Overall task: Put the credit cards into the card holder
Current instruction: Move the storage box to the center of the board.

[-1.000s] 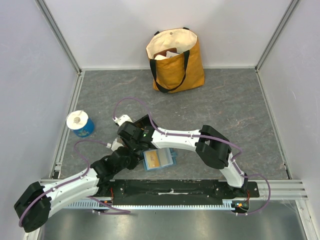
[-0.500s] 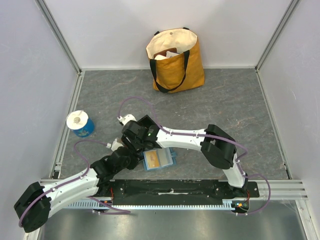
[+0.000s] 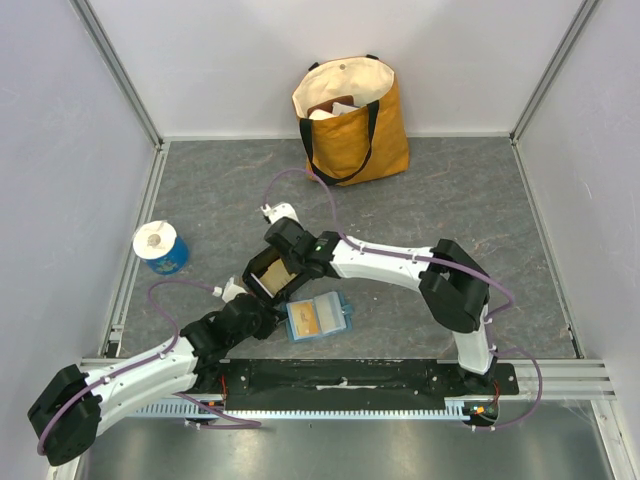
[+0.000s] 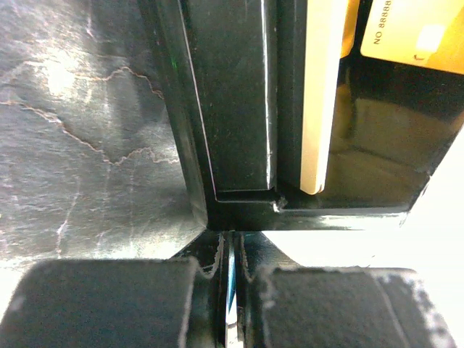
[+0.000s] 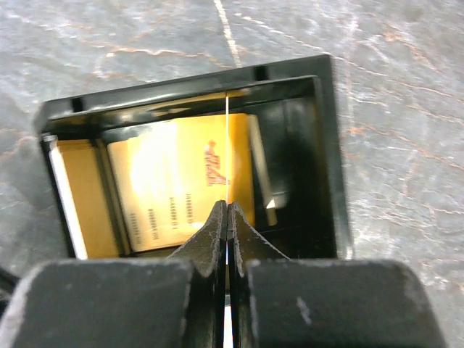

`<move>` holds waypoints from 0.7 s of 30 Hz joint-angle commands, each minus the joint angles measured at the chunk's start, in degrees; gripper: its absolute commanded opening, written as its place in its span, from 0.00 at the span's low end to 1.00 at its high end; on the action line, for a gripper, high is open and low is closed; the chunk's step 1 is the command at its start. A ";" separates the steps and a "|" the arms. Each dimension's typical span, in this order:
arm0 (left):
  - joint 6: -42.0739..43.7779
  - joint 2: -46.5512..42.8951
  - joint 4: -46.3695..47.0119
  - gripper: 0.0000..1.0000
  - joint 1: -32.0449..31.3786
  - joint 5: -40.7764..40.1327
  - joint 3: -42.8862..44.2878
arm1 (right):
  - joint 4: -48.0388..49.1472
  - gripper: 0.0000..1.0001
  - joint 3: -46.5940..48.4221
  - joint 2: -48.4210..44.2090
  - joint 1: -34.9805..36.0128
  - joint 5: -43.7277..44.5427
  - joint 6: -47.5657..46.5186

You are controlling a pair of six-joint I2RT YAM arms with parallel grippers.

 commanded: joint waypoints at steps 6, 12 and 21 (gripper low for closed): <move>0.01 -0.39 -2.86 0.02 0.18 -1.87 -2.91 | 1.63 0.00 -5.43 -4.79 -5.02 4.56 -4.25; 0.27 -0.13 -2.51 0.02 0.09 -1.78 -2.91 | 1.45 0.00 -8.59 -7.42 -8.36 7.54 -6.09; 0.62 2.06 -0.40 0.02 0.09 -1.26 -2.65 | 1.54 0.00 -13.87 -12.26 -12.66 9.92 -9.96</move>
